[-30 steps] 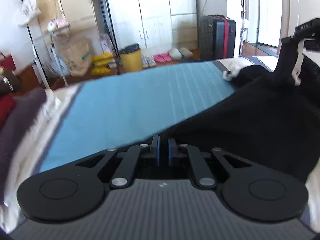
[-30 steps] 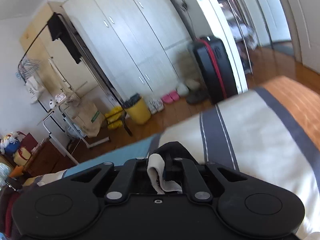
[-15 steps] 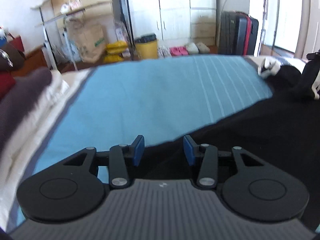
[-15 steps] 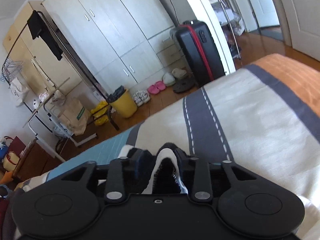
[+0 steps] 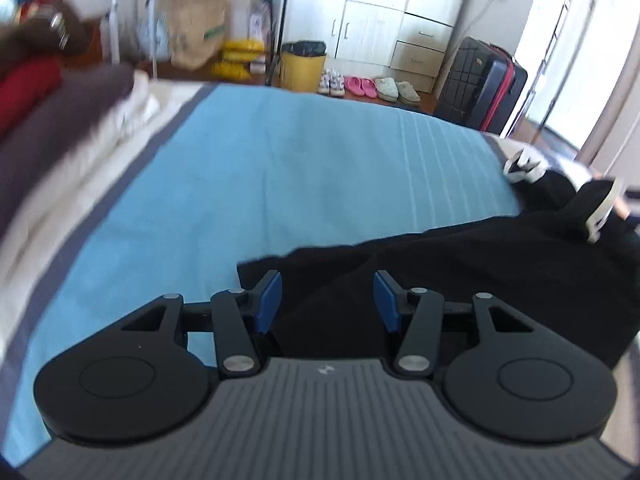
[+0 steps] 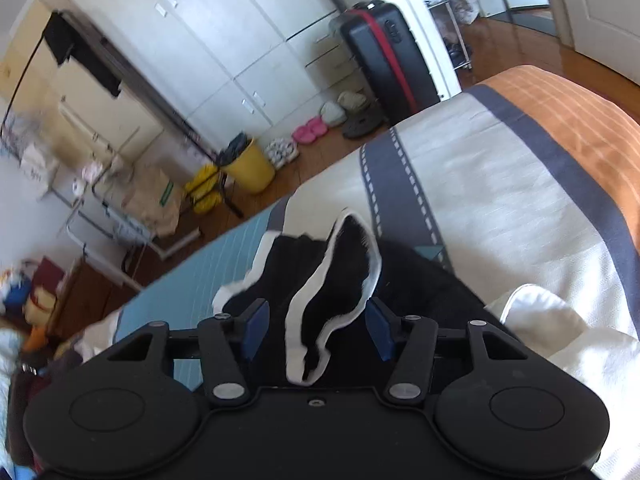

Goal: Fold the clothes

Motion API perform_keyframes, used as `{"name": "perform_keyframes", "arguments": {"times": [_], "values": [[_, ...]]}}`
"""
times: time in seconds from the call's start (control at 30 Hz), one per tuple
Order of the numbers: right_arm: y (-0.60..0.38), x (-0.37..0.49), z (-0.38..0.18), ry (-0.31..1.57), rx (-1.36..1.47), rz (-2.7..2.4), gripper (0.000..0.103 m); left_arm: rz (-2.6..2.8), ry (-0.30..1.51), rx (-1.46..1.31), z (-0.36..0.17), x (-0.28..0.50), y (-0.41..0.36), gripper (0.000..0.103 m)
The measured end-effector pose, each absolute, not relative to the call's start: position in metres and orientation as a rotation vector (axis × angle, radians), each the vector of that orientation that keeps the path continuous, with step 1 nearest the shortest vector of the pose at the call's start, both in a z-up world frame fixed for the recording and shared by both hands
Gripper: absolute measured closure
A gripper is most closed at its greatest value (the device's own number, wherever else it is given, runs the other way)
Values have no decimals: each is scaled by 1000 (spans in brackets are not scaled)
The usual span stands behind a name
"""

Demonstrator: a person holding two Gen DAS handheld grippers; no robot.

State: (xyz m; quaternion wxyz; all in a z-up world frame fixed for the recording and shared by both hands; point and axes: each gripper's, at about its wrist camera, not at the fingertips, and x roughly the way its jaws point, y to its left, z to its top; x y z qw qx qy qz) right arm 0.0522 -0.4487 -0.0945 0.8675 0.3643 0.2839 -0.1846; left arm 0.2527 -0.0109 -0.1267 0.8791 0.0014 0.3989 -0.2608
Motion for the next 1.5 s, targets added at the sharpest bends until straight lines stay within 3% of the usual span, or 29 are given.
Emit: {"name": "perform_keyframes", "arguments": {"times": [0.27, 0.3, 0.37, 0.43, 0.5, 0.53, 0.6, 0.73, 1.03, 1.2, 1.27, 1.3, 1.5], "values": [[-439, 34, -105, 664, 834, -389, 44, -569, 904, 36, -141, 252, -2, 52], [-440, 31, -107, 674, 838, -391, 44, -595, 929, 46, -147, 252, -7, 49], [-442, 28, -109, 698, 840, -398, 44, -632, 965, 80, -158, 253, -16, 34], [-446, 26, -110, 714, 838, -403, 44, -601, 936, 181, -170, 251, -33, 34], [-451, 25, -111, 721, 841, -415, 44, -594, 899, 244, -176, 250, -43, 54], [-453, 24, -114, 722, 846, -423, 44, -592, 881, 262, -176, 249, -45, 84], [-457, 27, -122, 731, 848, -421, 43, -569, 848, 280, -167, 246, -46, 91], [-456, 37, -137, 793, 811, -446, 44, -542, 754, 197, -134, 236, -30, 92], [-448, 51, -134, 828, 682, -496, 43, -480, 693, 253, -157, 258, -39, 89], [-463, 43, -140, 769, 775, -501, 44, -385, 682, 302, -174, 266, -47, 71], [-464, 32, -129, 732, 779, -525, 44, -332, 687, 332, -169, 264, -45, 51], [-465, 26, -120, 711, 767, -545, 44, -295, 687, 344, -165, 262, -44, 47], [-469, -31, -80, 597, 770, -580, 41, -150, 799, 350, -147, 244, -18, 45]]}}
